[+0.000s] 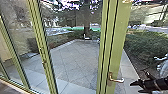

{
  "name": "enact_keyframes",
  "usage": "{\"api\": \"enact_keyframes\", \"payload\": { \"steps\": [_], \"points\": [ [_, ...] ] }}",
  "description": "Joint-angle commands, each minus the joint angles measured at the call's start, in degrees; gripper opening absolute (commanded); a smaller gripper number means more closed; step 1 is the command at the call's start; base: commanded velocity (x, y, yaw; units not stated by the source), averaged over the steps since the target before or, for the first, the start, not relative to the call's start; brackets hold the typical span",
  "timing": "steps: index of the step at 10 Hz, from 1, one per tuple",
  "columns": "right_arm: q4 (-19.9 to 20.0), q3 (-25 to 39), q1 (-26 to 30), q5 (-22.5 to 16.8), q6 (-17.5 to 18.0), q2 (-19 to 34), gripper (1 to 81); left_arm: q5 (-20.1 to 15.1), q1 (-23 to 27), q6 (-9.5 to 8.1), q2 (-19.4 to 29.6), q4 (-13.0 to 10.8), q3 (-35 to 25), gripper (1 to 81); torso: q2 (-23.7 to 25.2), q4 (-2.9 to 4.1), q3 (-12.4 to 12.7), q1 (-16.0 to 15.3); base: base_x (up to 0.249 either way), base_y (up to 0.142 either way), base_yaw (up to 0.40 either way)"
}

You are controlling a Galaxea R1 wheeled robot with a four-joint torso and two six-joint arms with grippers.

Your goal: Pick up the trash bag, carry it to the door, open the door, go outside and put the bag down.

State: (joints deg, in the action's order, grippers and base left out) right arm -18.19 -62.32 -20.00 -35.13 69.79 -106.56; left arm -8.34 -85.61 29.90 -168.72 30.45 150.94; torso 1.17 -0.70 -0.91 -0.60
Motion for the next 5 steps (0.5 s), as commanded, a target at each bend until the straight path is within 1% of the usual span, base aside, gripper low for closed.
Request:
{"api": "enact_keyframes", "payload": {
  "steps": [1,3,5],
  "points": [
    [0.26,-3.68,9.14,-1.08,3.95,-2.55,81.1,-4.93,2.51,0.07,0.04,0.75,-0.21,1.0,0.00,0.00,0.00,0.00,0.000,0.000,0.000],
    [0.79,-7.10,10.20,-1.17,5.71,-5.71,81.1,-4.93,2.42,0.07,0.04,0.75,-0.12,1.0,0.00,0.00,-0.02,0.00,0.000,0.000,0.000],
    [1.93,-10.09,9.67,-1.17,5.88,-8.87,81.1,-4.93,2.42,-0.02,-0.04,0.75,0.14,1.0,-0.02,0.00,-0.02,-0.02,0.000,0.000,0.000]
  ]
}}
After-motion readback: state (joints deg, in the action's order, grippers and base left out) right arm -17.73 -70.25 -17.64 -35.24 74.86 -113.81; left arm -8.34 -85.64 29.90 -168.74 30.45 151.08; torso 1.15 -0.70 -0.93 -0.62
